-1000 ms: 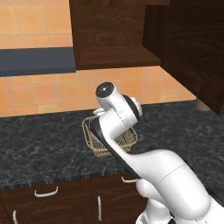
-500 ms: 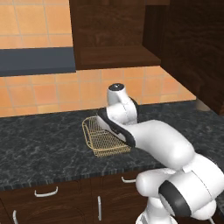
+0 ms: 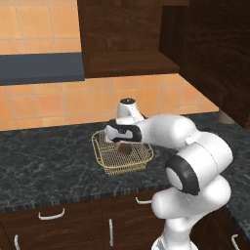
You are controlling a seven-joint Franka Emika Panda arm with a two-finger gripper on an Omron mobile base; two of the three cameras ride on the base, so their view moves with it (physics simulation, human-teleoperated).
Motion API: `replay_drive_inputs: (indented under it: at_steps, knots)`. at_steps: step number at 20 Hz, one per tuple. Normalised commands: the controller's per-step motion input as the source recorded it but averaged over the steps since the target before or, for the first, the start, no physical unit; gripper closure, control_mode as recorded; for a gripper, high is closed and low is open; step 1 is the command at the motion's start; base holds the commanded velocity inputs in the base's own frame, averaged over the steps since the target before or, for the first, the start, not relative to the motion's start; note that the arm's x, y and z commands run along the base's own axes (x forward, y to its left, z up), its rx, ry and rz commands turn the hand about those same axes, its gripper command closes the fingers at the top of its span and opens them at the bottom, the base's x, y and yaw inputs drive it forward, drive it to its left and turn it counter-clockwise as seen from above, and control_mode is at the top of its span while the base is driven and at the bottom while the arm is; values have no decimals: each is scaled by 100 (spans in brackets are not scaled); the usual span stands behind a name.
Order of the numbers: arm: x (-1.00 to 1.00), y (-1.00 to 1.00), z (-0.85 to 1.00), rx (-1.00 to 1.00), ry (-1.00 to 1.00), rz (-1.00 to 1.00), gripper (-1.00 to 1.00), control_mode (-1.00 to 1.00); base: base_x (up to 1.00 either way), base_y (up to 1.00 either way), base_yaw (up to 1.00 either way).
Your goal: Open the cabinet, pick up the bread from the cabinet and place it in the basket. Then move the basket to the dining counter.
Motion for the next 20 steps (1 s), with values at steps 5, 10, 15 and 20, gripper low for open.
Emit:
replay_drive_inputs:
  at_steps: [5, 10, 15, 20]
  knots:
    - [29, 2, -61, 0, -1, 0, 100, -100, 0, 0, 0]
    - [16, 2, -37, 0, 0, 0, 100, -100, 0, 0, 0]
    - [1, 4, -1, 0, 0, 0, -100, -100, 0, 0, 0]
    - [0, 0, 1, 0, 0, -1, -100, -100, 0, 0, 0]
